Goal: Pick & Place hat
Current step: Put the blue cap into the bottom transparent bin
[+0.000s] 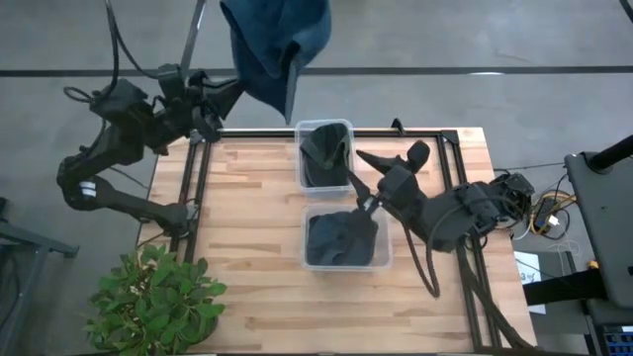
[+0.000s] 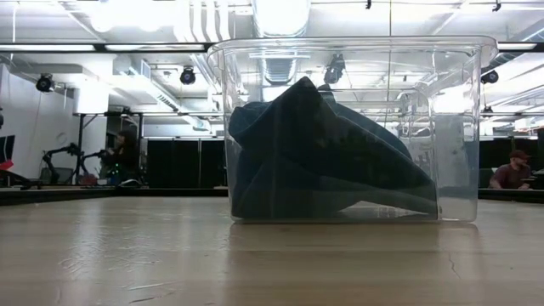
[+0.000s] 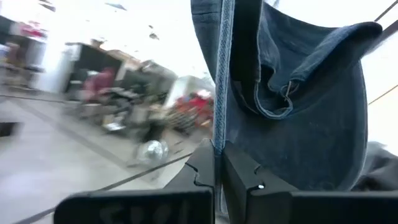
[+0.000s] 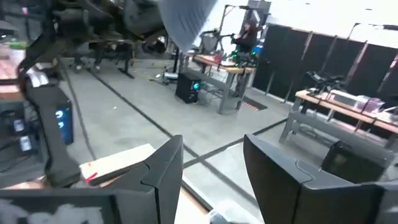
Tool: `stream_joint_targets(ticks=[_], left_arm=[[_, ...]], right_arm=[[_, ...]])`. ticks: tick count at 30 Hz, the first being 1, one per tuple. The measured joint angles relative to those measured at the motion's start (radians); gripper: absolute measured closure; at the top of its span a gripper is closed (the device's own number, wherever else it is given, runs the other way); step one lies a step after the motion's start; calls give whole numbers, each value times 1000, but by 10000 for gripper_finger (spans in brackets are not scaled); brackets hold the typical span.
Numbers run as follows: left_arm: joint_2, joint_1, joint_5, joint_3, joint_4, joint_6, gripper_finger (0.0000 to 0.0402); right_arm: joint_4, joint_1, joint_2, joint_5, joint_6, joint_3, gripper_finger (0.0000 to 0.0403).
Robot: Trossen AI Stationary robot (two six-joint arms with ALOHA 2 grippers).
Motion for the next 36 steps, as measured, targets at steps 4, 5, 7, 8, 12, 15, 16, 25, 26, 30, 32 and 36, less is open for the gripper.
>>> stream_joint_targets(ticks=[4,5,7,8,12,15,16,25,26,30,32,36], left_arm=[[37,0,95,-2,130,-52,396],[46,0,108,-2,148,-52,397],[65,0,109,-2,159,-62,397],[75,0,109,-2,166,-75,397],[110,0,106,-3,208,-109,397],[126,0,103,-3,268,-116,397],[130,0,97,-3,280,-117,397],[159,0,66,-3,296,-108,397],[162,0,66,-3,296,-108,397],[173,0,66,-3,296,-108,397],[177,0,67,-3,296,-107,397],[185,0,69,-3,295,-107,397]], right_arm=[[162,-26,0,-25,-165,-23,231],[227,-35,0,-51,-221,-33,227],[365,-55,0,-115,-340,-52,219],[433,-66,0,-137,-389,-62,214],[651,-101,0,-158,-541,-103,201],[699,-119,0,-213,-588,-122,195],[699,-126,0,-240,-583,-126,194],[739,-187,1,-265,-483,-143,191],[742,-194,1,-266,-482,-143,191],[741,-219,1,-267,-470,-143,191],[740,-226,2,-273,-469,-143,191],[742,-233,2,-275,-460,-143,199]])
